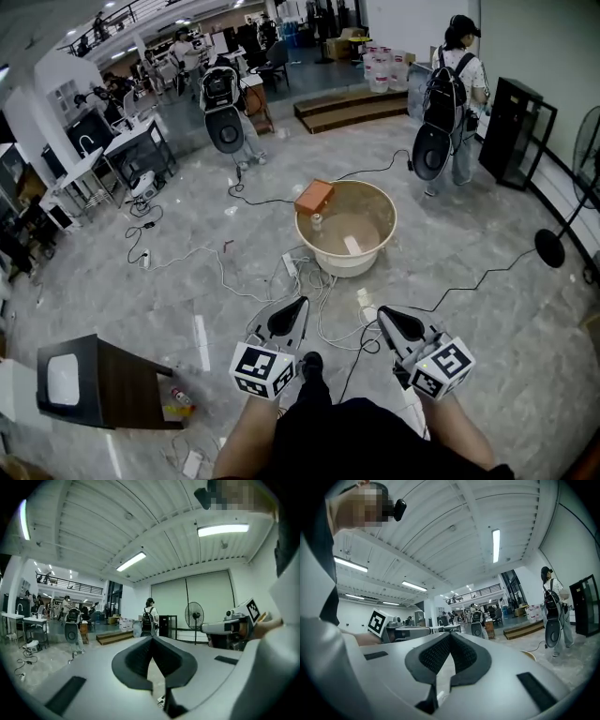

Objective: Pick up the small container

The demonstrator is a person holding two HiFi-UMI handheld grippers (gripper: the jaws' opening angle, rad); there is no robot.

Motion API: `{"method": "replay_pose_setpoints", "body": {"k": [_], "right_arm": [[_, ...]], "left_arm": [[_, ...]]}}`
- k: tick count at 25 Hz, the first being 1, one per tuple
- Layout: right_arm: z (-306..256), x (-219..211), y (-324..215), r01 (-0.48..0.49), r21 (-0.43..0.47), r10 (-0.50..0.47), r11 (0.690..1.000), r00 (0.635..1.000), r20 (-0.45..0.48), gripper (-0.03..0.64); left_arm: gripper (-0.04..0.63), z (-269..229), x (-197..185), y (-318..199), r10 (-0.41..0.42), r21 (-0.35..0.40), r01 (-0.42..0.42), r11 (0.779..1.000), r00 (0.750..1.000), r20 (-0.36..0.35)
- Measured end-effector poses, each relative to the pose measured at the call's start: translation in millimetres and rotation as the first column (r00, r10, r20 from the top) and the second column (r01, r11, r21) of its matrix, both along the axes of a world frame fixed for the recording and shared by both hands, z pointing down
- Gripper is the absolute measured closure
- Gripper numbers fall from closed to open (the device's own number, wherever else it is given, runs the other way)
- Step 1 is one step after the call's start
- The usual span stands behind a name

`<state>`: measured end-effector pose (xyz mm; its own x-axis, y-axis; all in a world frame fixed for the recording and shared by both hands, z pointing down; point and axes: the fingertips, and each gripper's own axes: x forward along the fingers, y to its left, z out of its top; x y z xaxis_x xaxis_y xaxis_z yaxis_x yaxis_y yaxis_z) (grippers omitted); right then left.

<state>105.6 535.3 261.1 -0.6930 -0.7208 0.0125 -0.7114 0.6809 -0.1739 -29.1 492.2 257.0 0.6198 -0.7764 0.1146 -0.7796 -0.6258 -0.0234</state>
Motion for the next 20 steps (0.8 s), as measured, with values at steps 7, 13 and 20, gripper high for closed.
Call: {"method": "replay_pose_setpoints", "body": {"k": [7,13,20], "right_arm": [[7.0,-7.1,-67.4,-0.025,-0.01,0.025,1.0,1.0,-0.005,0.603],[14.5,-37.1,-154.0,-0.037,-0.038,0.036,0.999,0.999,-0.027,0.603],[26.2,-74.2,-260.7,-0.056,-0.074,0.053,0.996,0.998,-0.043,0.603]], "left_arm": [[0.581,13.4,-4.3,-68.0,0.051,0.03,-0.051,0.998,0.999,0.013],[0.581,18.1,-35.4,-154.5,0.065,0.005,-0.065,0.998,0.997,-0.04],[0.581,33.4,-78.9,-261.9,0.072,-0.008,-0.072,0.997,0.997,0.027]]}}
